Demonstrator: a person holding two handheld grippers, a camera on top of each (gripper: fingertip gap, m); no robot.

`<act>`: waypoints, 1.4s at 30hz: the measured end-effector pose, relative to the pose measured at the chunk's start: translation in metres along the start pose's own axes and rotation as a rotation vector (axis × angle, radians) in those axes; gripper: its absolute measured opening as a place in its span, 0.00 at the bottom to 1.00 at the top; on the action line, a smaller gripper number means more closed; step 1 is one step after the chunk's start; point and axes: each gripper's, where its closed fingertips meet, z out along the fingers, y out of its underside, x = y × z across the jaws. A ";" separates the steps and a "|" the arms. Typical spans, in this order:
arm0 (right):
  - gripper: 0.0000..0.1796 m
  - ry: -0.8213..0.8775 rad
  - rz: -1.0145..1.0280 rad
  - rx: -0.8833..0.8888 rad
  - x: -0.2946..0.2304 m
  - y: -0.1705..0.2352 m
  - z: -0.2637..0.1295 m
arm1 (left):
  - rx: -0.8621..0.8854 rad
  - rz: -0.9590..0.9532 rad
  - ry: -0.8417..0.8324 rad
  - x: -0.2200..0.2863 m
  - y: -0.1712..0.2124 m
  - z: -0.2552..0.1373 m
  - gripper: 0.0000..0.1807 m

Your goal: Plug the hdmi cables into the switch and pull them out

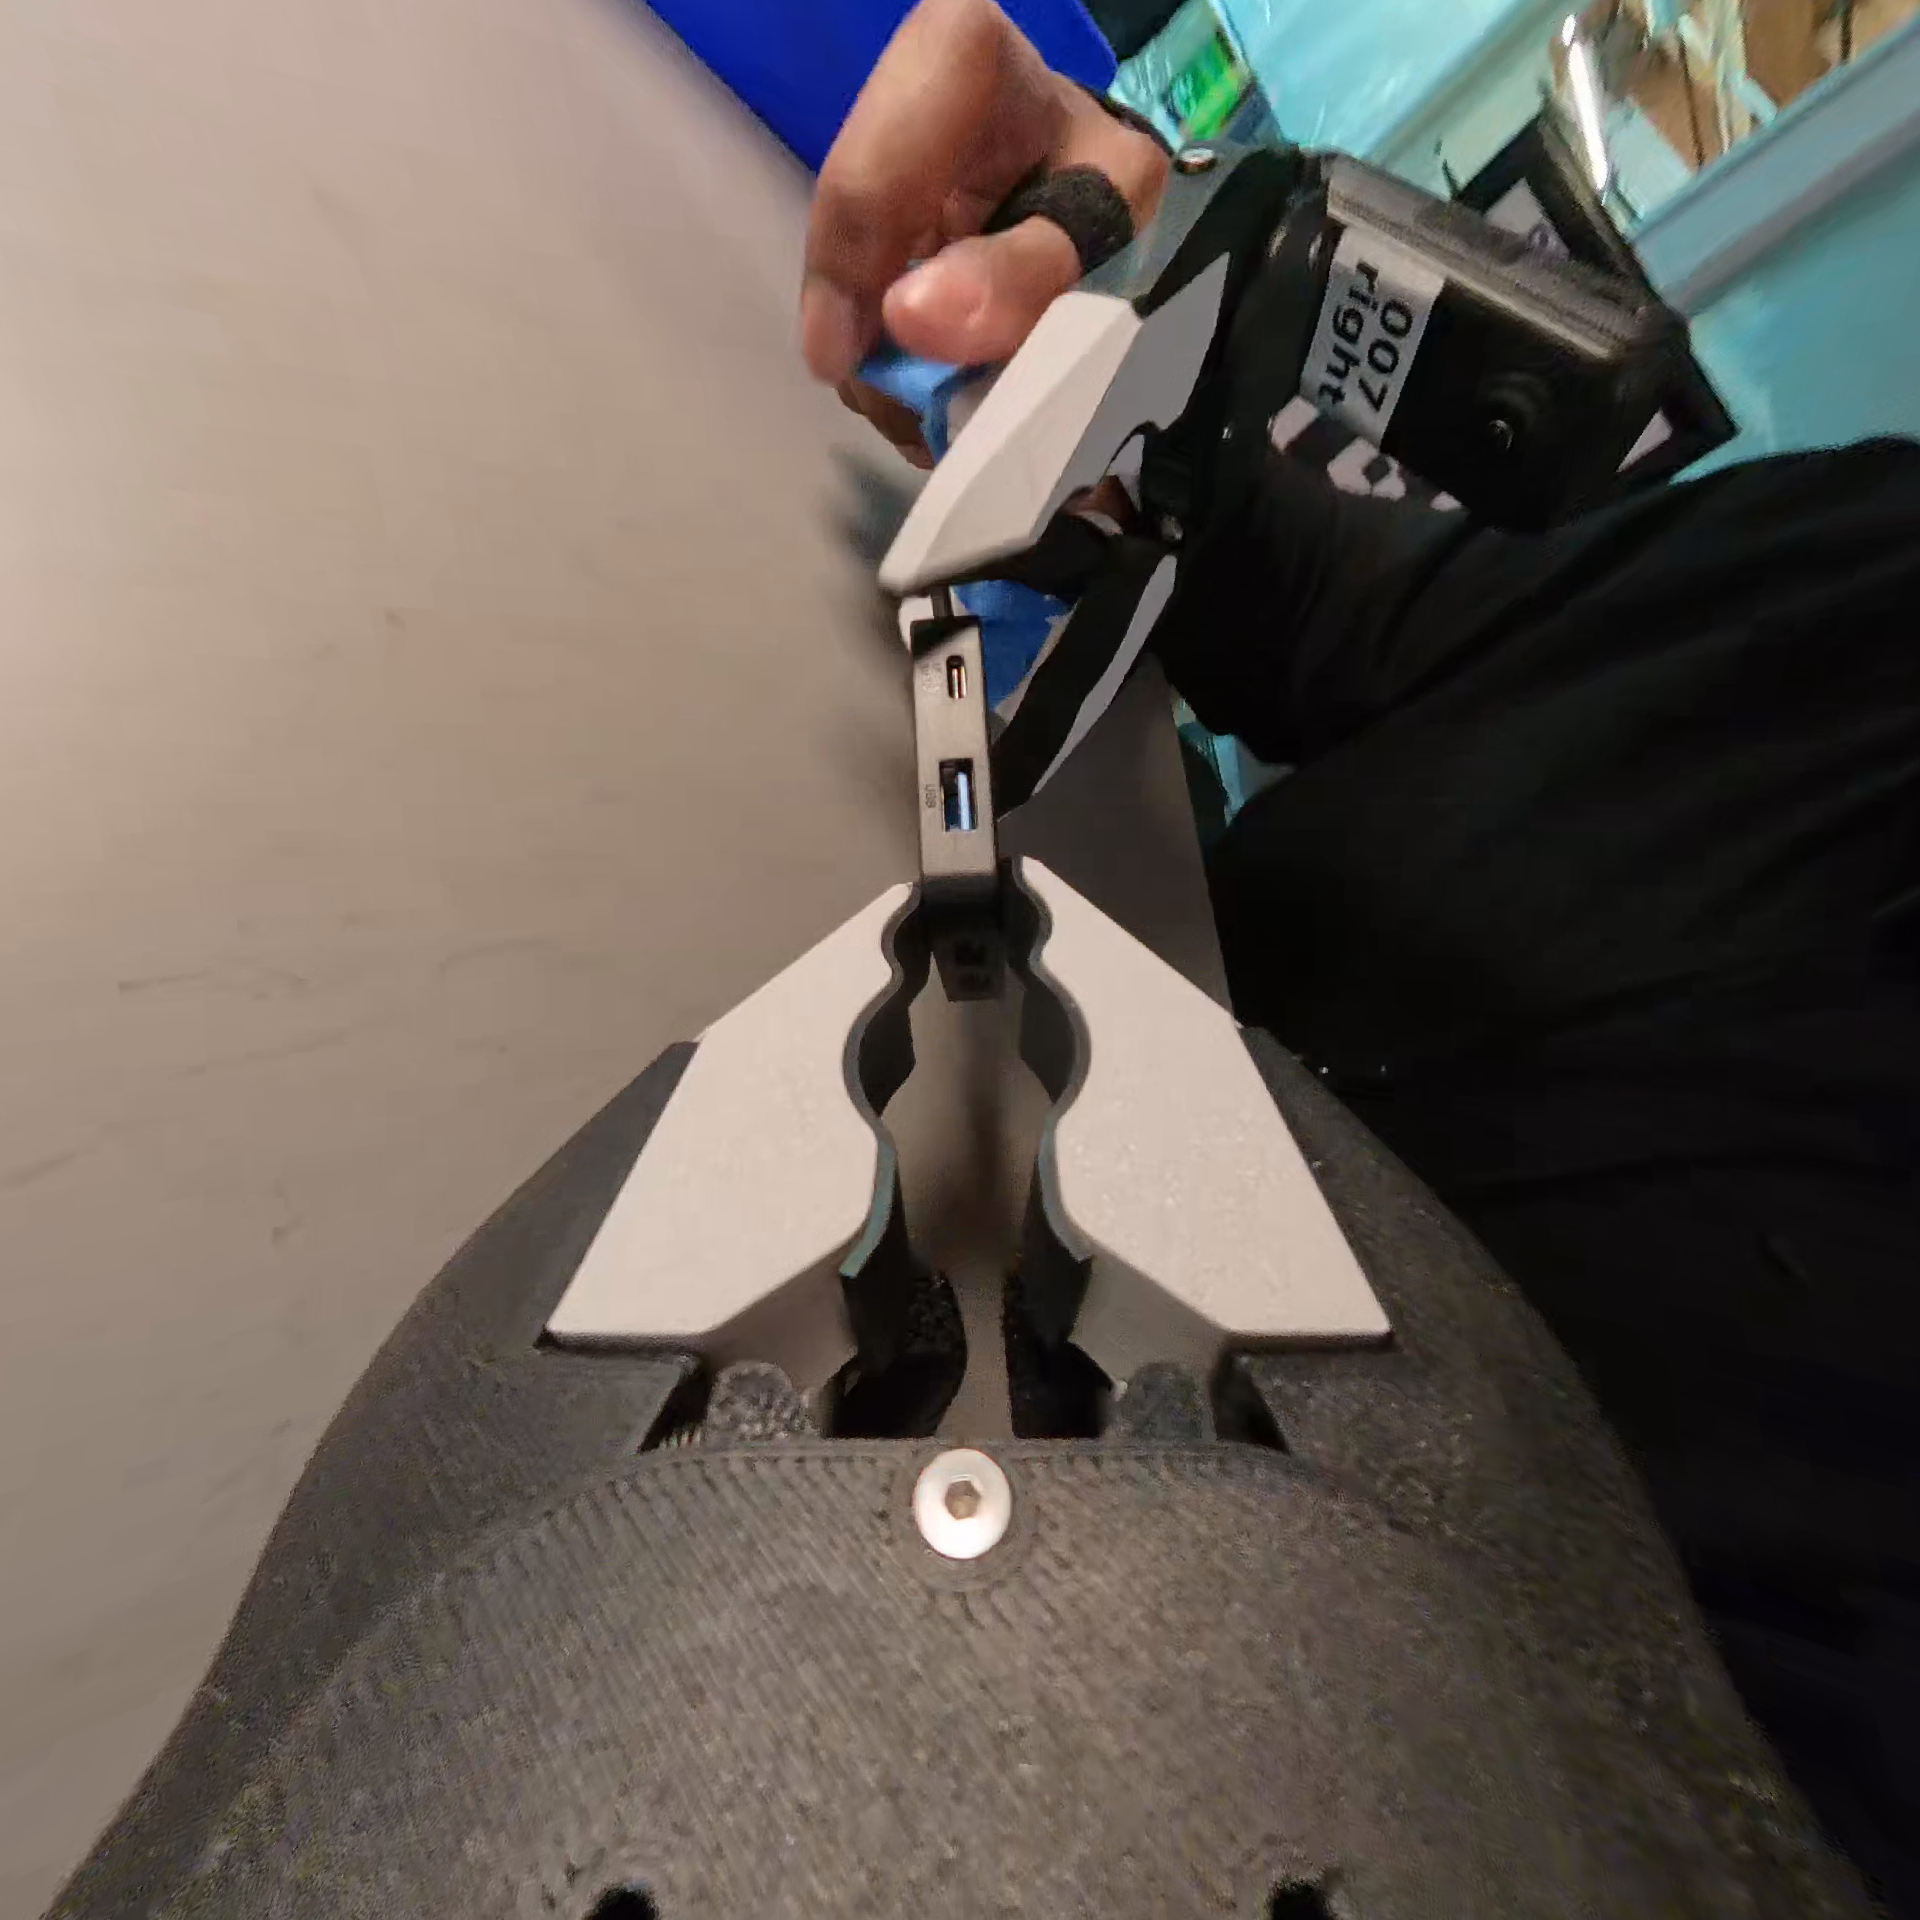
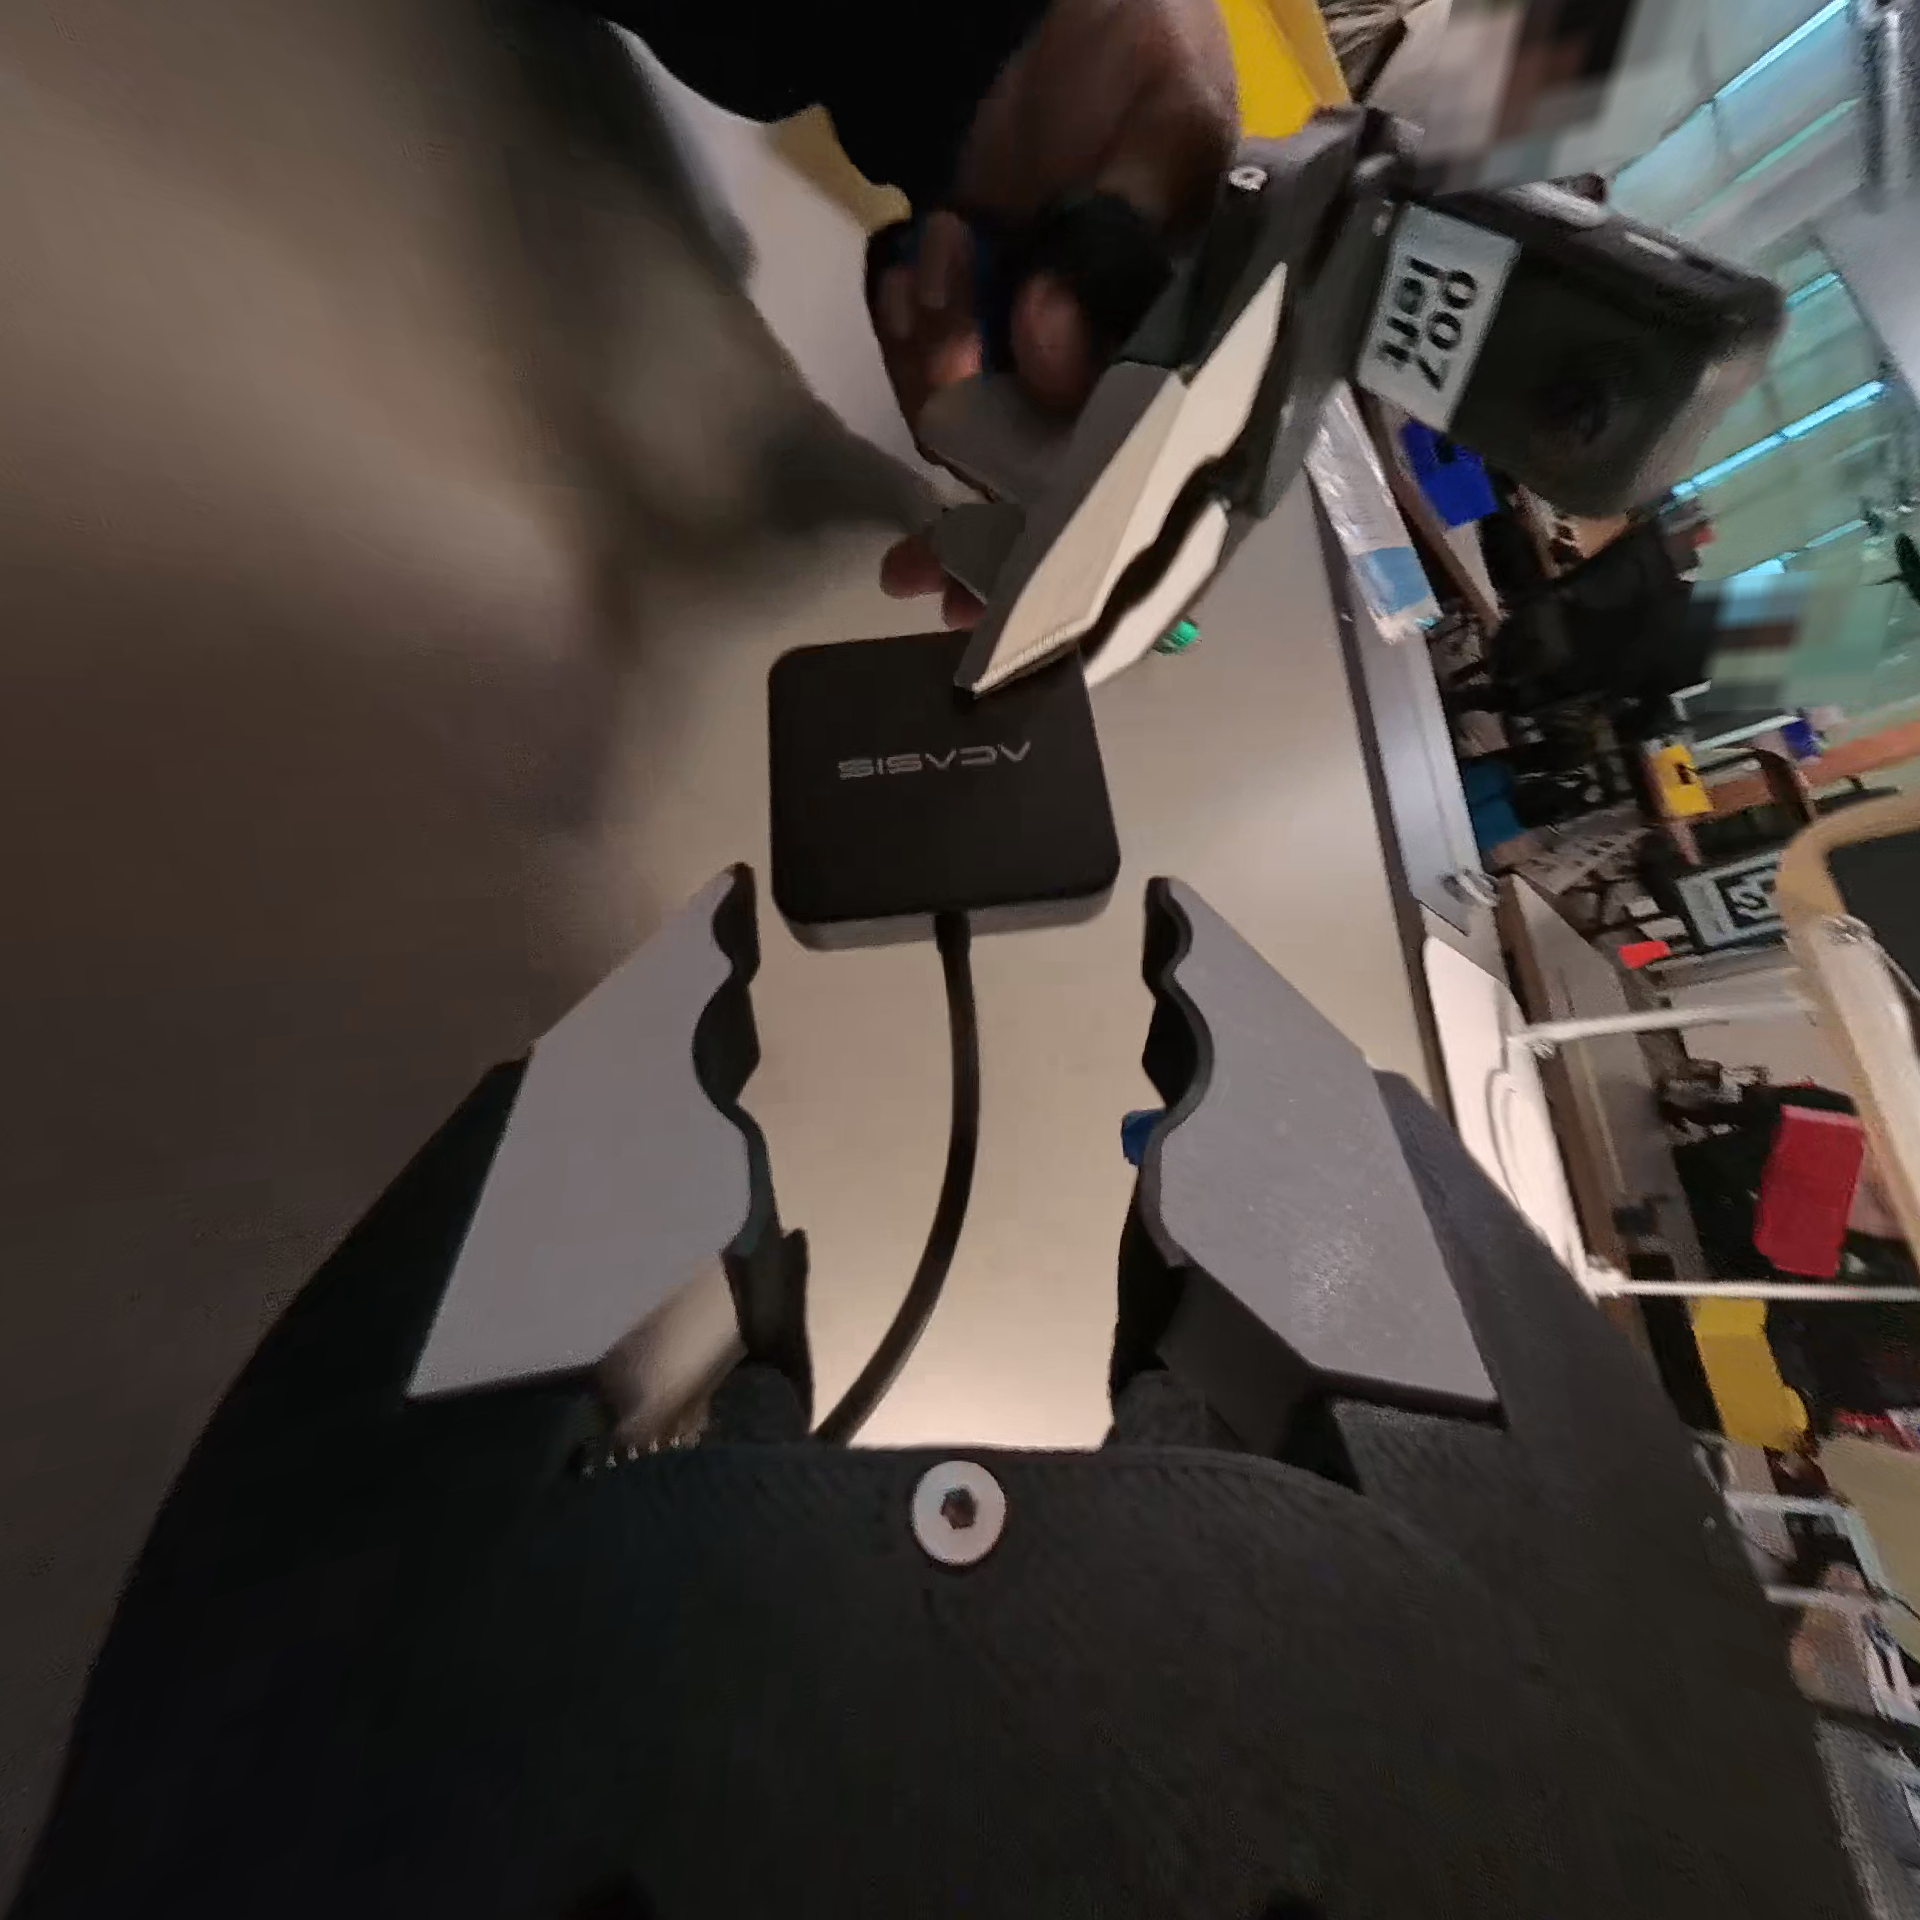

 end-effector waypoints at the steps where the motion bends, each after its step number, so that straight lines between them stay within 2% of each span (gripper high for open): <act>1: 0.39 -0.017 0.000 0.003 -0.004 -0.001 0.003 | -0.019 0.016 0.001 0.001 0.002 0.003 0.07; 5: 0.39 0.006 0.068 -0.037 0.001 0.010 0.009 | 0.011 0.035 -0.084 -0.009 -0.004 -0.002 0.10; 7: 0.38 0.039 0.153 -0.090 0.012 0.024 0.009 | 0.060 0.054 -0.169 -0.019 -0.014 -0.017 0.24; 10: 0.38 0.096 0.300 -0.190 0.027 0.050 0.009 | 0.143 0.106 -0.386 -0.043 -0.025 -0.064 0.33; 13: 0.39 0.102 0.469 -0.222 0.033 0.063 0.009 | 0.158 0.155 -0.567 -0.063 -0.018 -0.111 0.36; 17: 0.38 0.088 0.578 -0.230 0.032 0.069 0.009 | 0.019 0.329 -0.692 -0.075 0.014 -0.135 0.35; 21: 0.38 0.078 0.643 -0.244 0.032 0.073 0.009 | -0.140 0.489 -0.757 -0.080 0.037 -0.137 0.33; 27: 0.38 0.091 0.778 -0.278 0.036 0.085 0.005 | -0.316 0.639 -0.919 -0.095 0.041 -0.139 0.27; 32: 0.38 0.169 0.865 -0.348 0.043 0.103 -0.001 | -0.340 0.730 -0.980 -0.100 0.028 -0.124 0.18; 36: 0.38 0.232 0.939 -0.395 0.048 0.115 -0.009 | -0.345 0.730 -1.045 -0.104 0.017 -0.106 0.14; 42: 0.39 0.128 0.944 -0.377 0.038 0.111 -0.016 | -0.341 0.702 -0.956 -0.089 0.017 -0.078 0.15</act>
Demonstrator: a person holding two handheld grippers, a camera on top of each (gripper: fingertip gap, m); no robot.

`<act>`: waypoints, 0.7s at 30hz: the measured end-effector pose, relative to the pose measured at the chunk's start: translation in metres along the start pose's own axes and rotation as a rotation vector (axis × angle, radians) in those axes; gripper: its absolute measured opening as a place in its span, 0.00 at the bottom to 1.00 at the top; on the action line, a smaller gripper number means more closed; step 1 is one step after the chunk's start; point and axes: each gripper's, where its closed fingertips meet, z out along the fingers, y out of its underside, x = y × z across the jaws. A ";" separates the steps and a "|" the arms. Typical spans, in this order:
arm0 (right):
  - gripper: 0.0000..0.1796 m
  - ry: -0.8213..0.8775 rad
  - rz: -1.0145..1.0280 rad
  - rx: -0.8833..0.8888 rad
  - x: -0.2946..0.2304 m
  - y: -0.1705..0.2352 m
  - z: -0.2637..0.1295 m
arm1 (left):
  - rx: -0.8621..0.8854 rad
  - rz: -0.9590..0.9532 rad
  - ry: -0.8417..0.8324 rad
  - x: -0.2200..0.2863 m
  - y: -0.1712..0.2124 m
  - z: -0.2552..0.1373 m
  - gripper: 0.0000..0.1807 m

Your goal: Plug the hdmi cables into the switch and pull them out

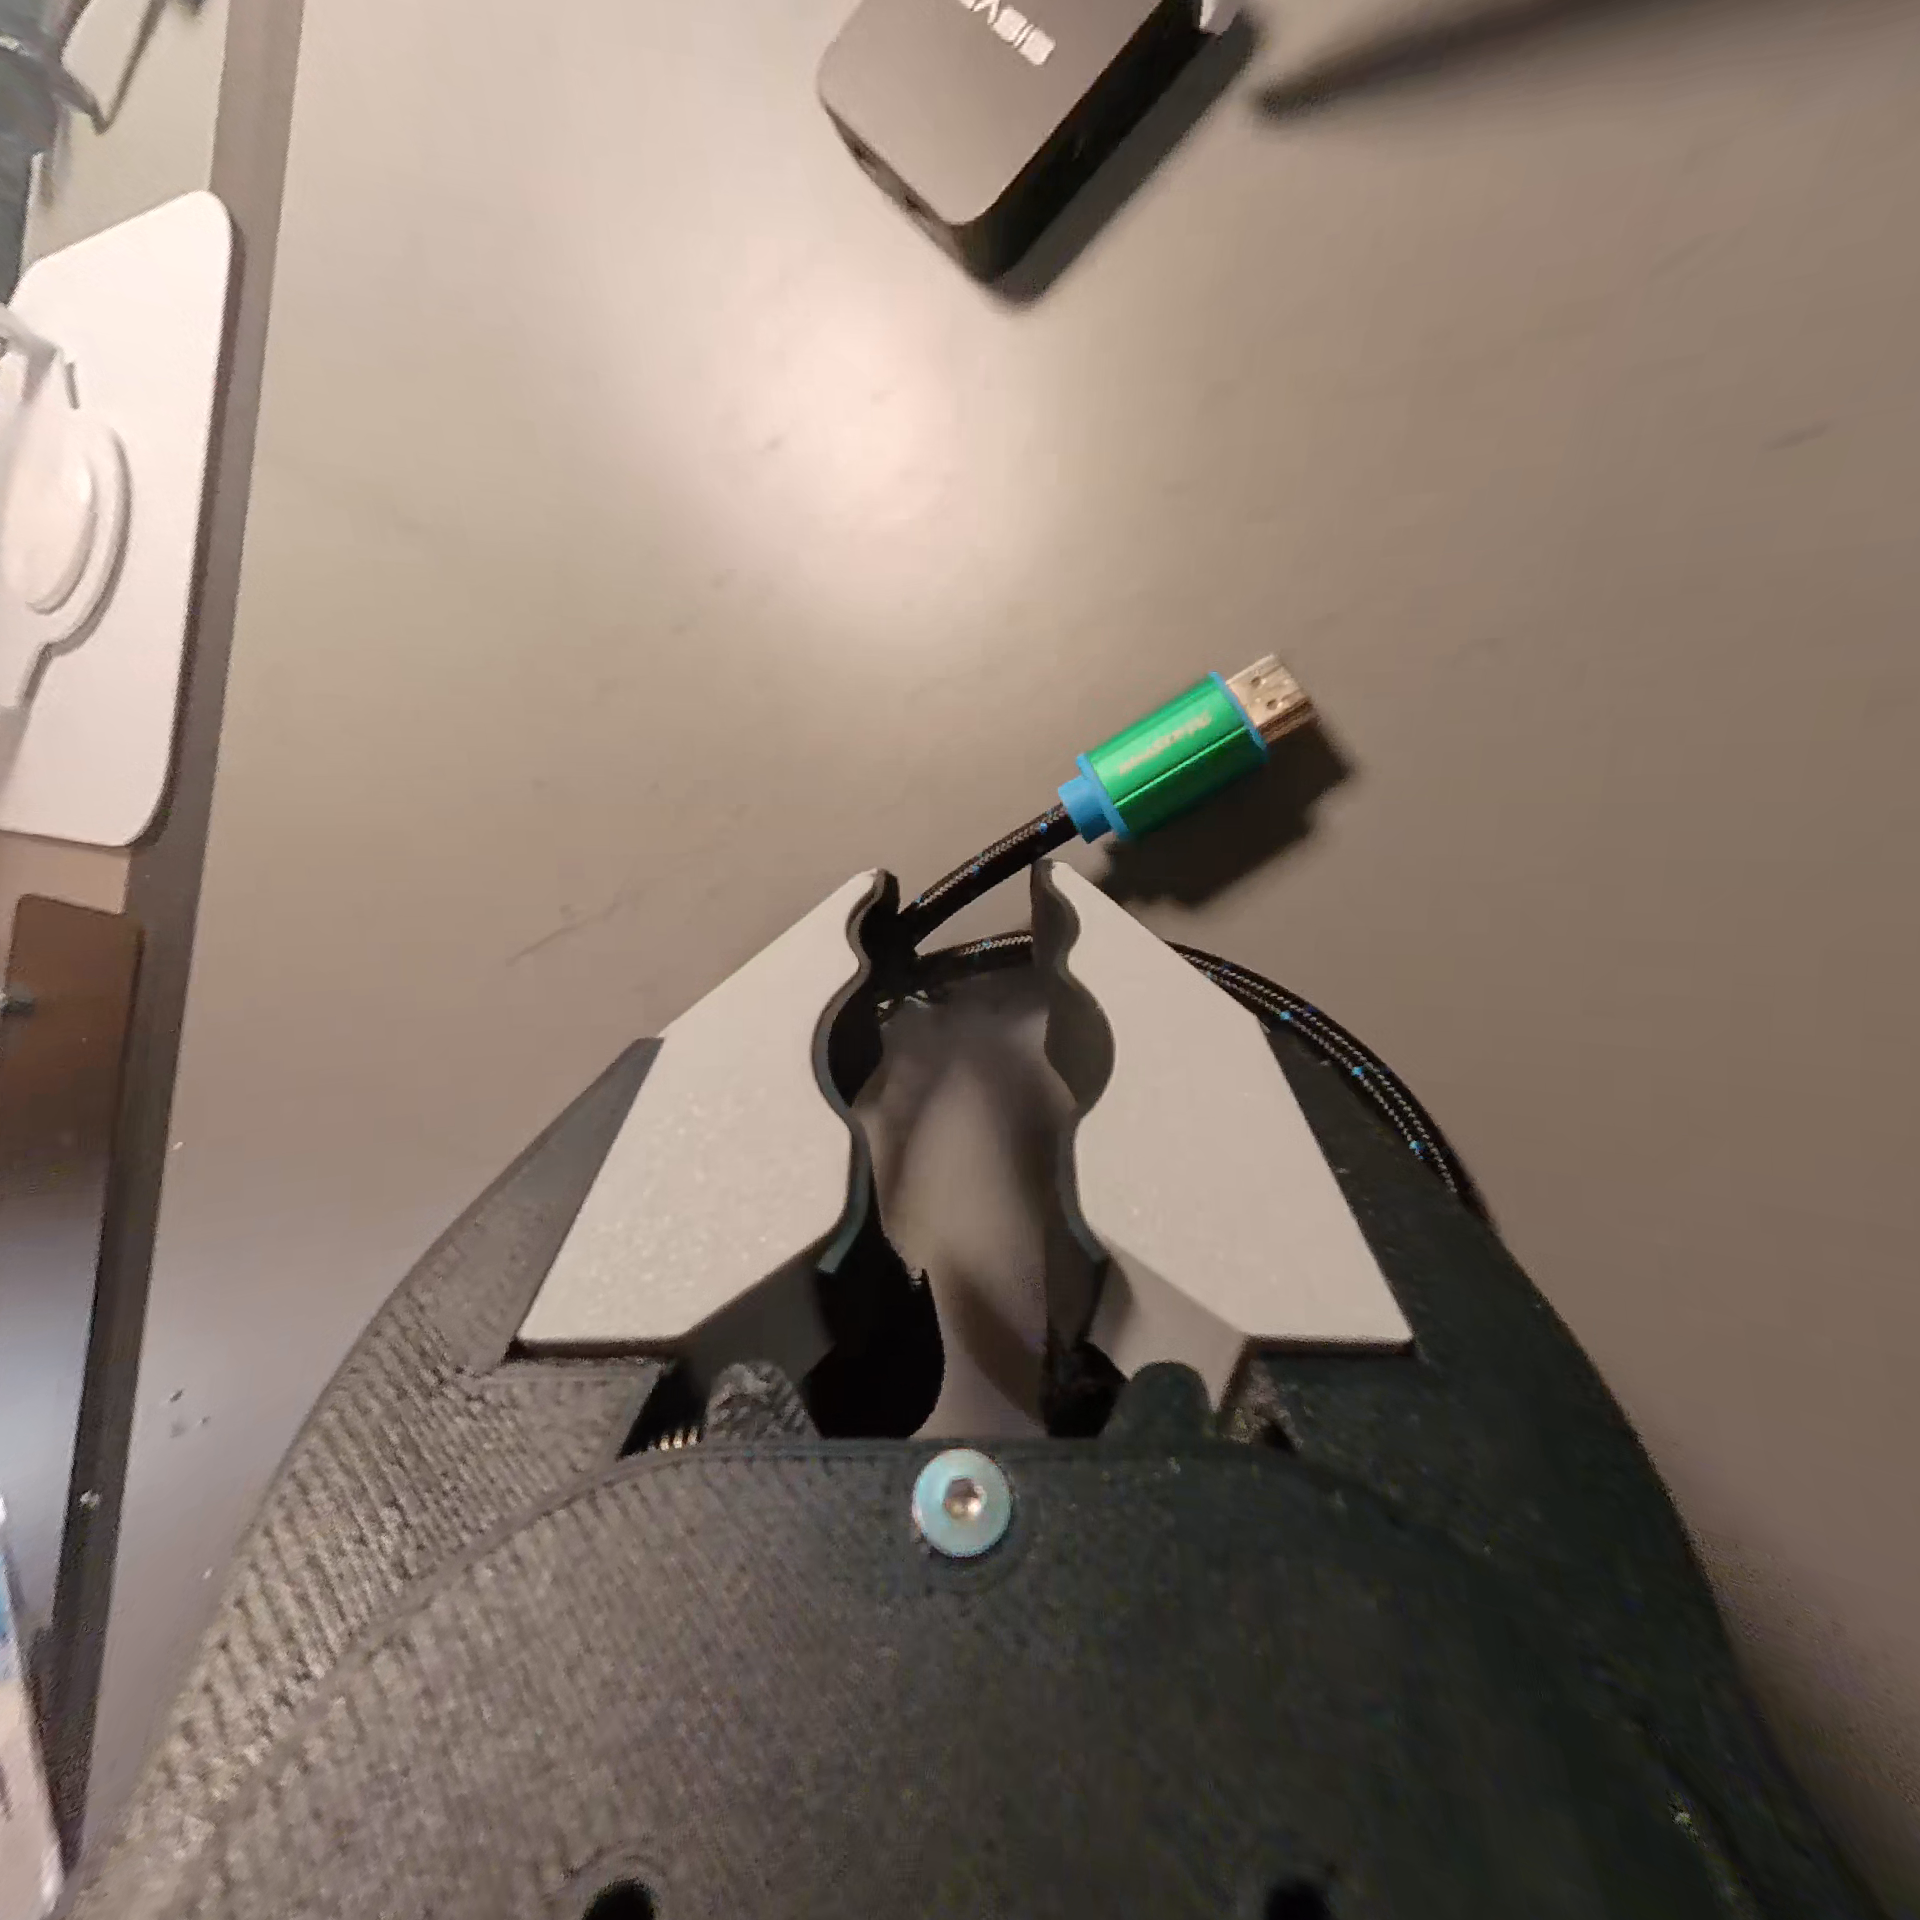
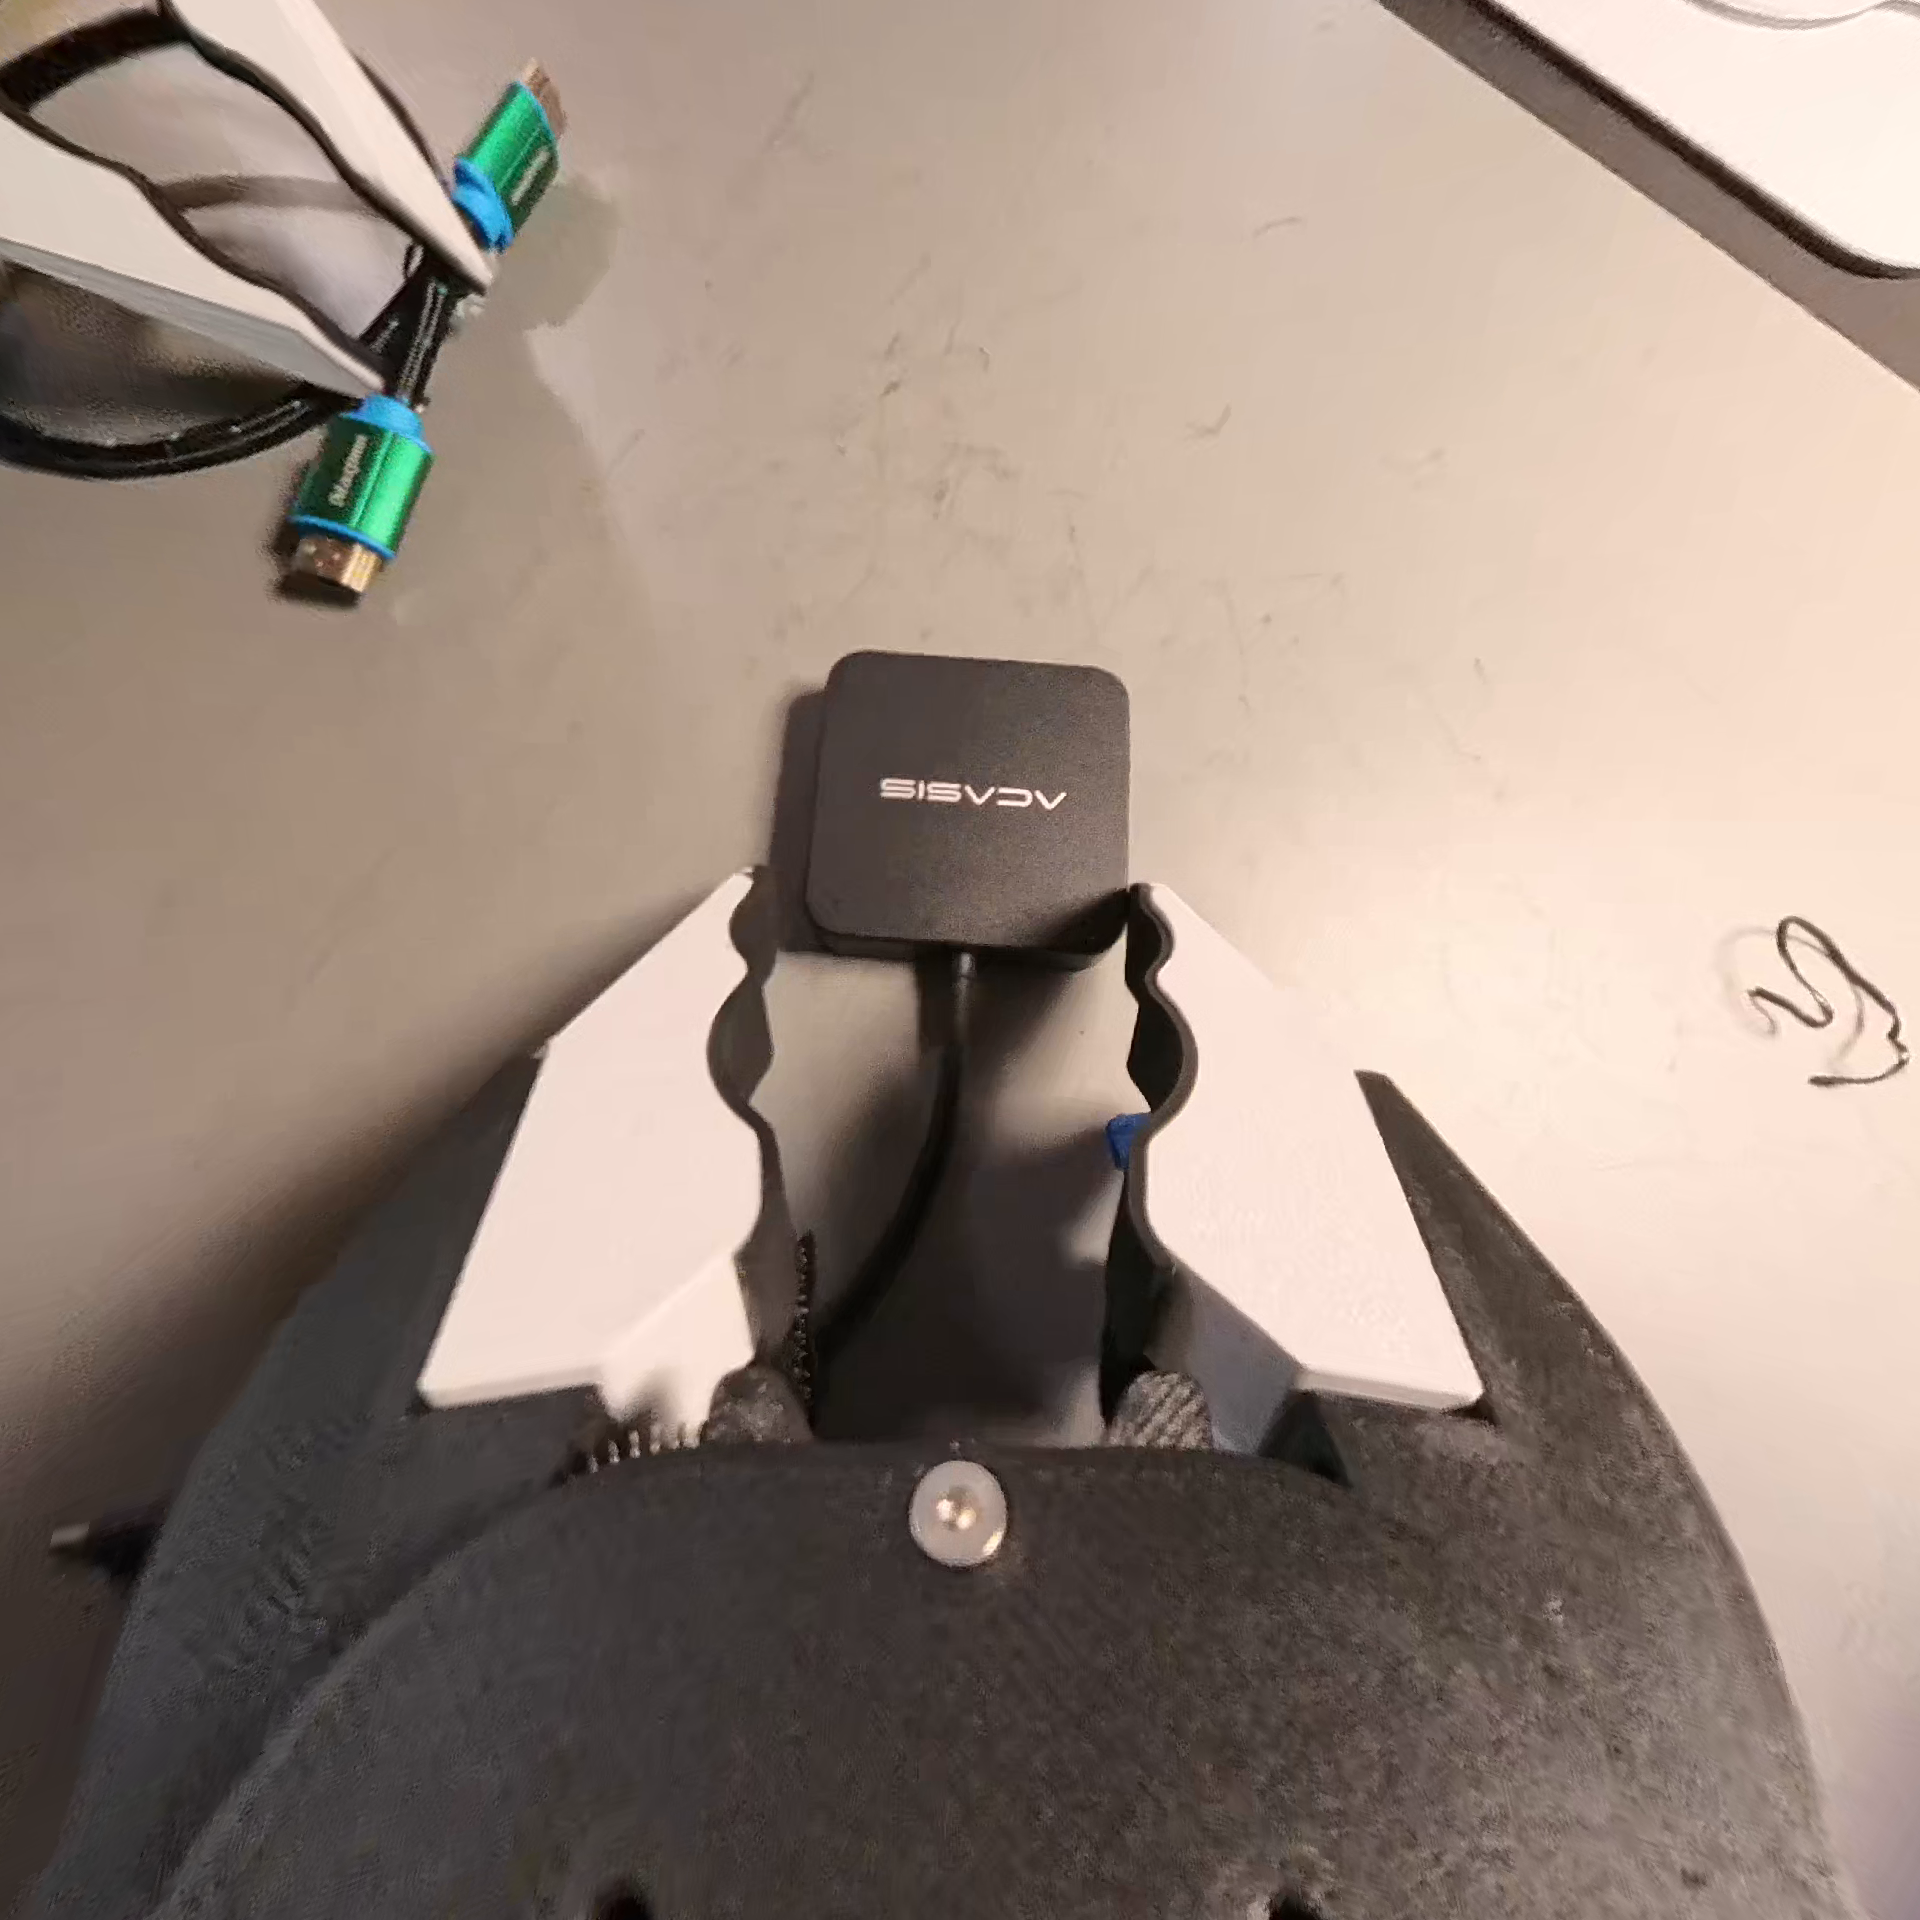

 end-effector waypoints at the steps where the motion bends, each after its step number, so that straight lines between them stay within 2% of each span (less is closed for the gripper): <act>1: 0.39 -0.001 -0.007 -0.006 0.000 0.001 -0.001 | 0.005 0.005 0.008 0.002 -0.001 0.000 0.15; 7: 0.38 0.040 -0.072 -0.002 0.002 -0.001 0.000 | 0.012 -0.019 0.013 0.002 -0.005 0.003 0.12; 12: 0.37 0.053 -0.204 0.143 -0.006 -0.027 -0.011 | 0.087 -0.177 0.073 0.004 -0.022 0.001 0.08; 17: 0.32 -0.015 -0.428 0.307 -0.041 -0.048 -0.021 | 0.147 -0.287 0.148 0.013 -0.040 0.001 0.04; 21: 0.31 0.048 -0.646 0.355 -0.055 -0.050 -0.020 | 0.192 -0.308 0.213 0.025 -0.054 0.001 0.04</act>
